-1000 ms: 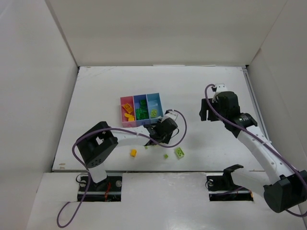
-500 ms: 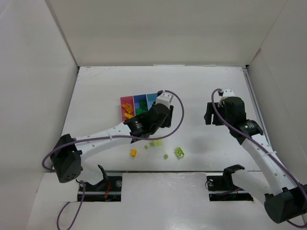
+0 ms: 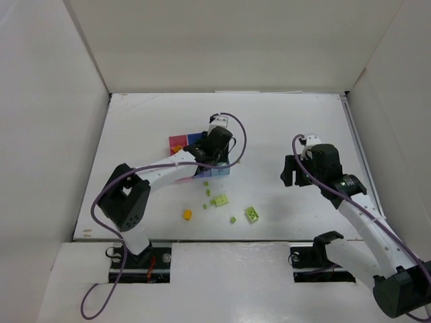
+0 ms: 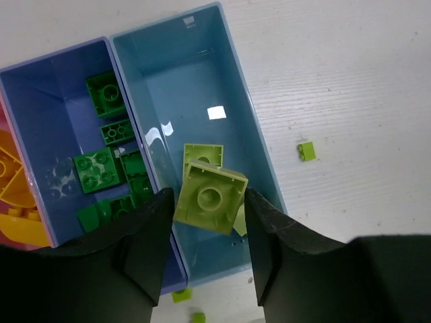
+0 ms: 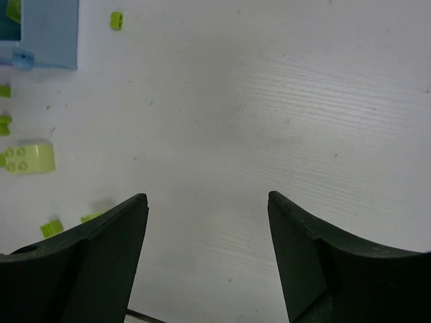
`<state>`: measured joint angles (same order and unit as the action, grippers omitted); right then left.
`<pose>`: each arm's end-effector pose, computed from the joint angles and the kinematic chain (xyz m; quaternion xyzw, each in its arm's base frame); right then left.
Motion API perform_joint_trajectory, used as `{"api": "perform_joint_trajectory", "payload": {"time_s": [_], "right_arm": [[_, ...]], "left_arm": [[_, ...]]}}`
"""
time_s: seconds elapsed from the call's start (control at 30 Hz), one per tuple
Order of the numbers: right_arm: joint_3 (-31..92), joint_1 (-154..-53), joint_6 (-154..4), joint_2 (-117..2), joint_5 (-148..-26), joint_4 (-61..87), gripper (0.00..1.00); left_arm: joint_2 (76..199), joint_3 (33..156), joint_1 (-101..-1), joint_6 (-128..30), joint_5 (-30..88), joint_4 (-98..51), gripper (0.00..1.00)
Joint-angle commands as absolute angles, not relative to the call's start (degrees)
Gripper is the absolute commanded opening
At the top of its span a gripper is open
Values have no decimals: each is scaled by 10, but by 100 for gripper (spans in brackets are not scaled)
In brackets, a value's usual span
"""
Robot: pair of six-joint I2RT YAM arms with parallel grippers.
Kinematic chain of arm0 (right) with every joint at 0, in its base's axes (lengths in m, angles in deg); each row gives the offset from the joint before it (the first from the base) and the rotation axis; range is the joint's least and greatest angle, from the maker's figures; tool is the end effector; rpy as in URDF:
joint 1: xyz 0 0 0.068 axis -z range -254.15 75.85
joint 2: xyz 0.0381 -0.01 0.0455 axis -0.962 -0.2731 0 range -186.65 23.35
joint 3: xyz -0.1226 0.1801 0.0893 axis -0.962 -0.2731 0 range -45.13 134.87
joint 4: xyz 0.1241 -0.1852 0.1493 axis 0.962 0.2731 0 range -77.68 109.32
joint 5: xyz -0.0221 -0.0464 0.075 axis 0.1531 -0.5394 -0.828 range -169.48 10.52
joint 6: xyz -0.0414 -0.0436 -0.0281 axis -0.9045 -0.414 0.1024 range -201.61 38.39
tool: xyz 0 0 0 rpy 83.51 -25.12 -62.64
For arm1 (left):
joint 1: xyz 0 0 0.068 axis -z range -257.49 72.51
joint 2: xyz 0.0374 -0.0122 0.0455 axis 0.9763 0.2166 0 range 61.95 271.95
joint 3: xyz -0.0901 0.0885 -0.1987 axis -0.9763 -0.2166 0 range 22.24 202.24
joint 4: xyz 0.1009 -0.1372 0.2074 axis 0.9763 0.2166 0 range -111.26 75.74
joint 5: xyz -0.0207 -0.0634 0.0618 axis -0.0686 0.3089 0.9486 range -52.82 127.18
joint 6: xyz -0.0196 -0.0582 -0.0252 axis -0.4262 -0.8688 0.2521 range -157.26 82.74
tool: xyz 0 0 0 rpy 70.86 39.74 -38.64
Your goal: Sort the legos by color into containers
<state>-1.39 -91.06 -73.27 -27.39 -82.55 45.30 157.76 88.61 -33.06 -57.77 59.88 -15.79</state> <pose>0.2214 0.0703 0.2354 -0.0790 0.9025 0.1160 0.4071 0.2945 -0.2603 0.1956 0.0911 0.8693 -0.0962 0.4762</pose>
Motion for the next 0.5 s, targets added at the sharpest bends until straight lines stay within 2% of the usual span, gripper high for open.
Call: {"api": "perform_joint_trajectory", "payload": {"time_s": [0.0, 0.03, 0.07, 0.17, 0.27, 0.4, 0.47], "right_arm": [[-24, -933, -735, -266, -854, 438, 77], [-24, -947, -735, -266, -854, 438, 77], [-29, -956, -730, -273, -854, 438, 77], [-29, -999, -718, -288, -839, 444, 78], [-29, -1066, -711, -304, -832, 428, 78], [-29, -1153, -689, -359, -816, 406, 78], [-29, -1183, -673, -407, -807, 398, 78]], "left_arm": [[1585, 925, -337, -573, 584, -164, 44], [1590, 931, -337, -573, 584, -159, 47], [1596, 931, -337, -578, 584, -159, 59], [1589, 936, -337, -578, 570, -159, 76], [1571, 930, -337, -585, 570, -154, 77], [1514, 907, -337, -598, 565, -141, 97], [1463, 876, -337, -605, 560, -136, 100]]}}
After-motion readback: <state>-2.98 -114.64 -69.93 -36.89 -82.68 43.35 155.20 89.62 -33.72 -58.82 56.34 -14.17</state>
